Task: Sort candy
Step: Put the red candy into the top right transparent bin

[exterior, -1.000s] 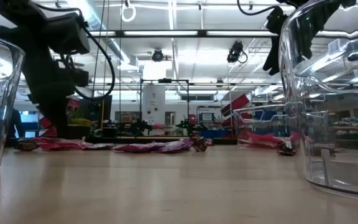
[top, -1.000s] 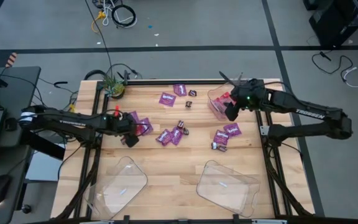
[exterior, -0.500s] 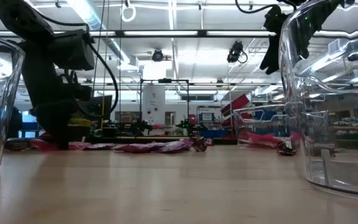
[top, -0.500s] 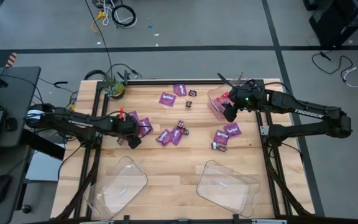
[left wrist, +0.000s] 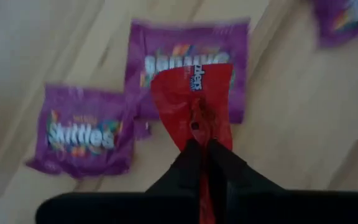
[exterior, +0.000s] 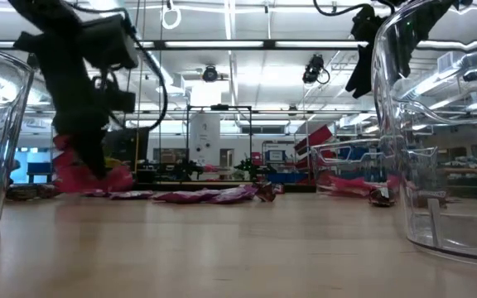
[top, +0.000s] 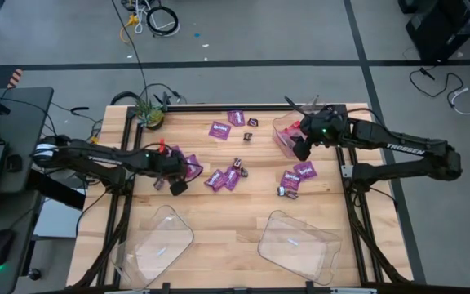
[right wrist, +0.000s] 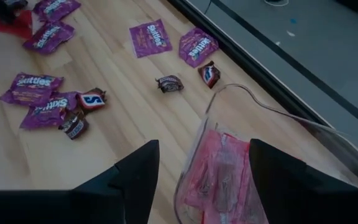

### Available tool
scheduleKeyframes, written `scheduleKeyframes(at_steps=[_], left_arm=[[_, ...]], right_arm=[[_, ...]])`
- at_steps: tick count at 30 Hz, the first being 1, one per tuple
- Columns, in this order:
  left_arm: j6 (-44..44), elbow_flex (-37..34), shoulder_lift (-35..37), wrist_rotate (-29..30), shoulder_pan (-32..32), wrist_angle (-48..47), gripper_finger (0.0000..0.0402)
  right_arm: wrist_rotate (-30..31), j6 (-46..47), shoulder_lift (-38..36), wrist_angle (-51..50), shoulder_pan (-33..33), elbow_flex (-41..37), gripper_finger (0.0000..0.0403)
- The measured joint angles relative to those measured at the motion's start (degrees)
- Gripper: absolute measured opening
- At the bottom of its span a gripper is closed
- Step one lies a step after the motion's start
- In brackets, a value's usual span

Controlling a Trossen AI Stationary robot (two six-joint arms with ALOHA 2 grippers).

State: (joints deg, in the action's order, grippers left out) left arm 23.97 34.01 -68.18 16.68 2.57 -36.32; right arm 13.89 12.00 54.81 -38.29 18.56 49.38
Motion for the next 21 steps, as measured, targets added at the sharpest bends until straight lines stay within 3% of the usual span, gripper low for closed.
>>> scheduleKeyframes(at_steps=[5, 9, 14, 21], left_arm=[[-4.7, 3.9, 2.9, 0.2, -1.4, 2.4, 0.0015], [-11.5, 4.6, 4.2, 0.6, -3.3, 14.2, 0.0007], [-24.7, 4.7, 2.6, 5.9, -5.8, 30.5, 0.0001], [-36.4, 4.6, -2.2, 11.3, -6.7, 41.7, 0.0000]], right_arm=[[-1.8, 1.4, 1.1, 6.4, -4.4, 0.0, 0.0233], [-6.2, 7.0, 5.3, 16.5, -9.1, 0.0, 0.0233], [-6.9, 11.1, 15.3, 31.4, -14.4, 0.0, 0.0233], [-8.0, 12.1, 25.2, 46.4, -16.7, 1.6, 0.0233]])
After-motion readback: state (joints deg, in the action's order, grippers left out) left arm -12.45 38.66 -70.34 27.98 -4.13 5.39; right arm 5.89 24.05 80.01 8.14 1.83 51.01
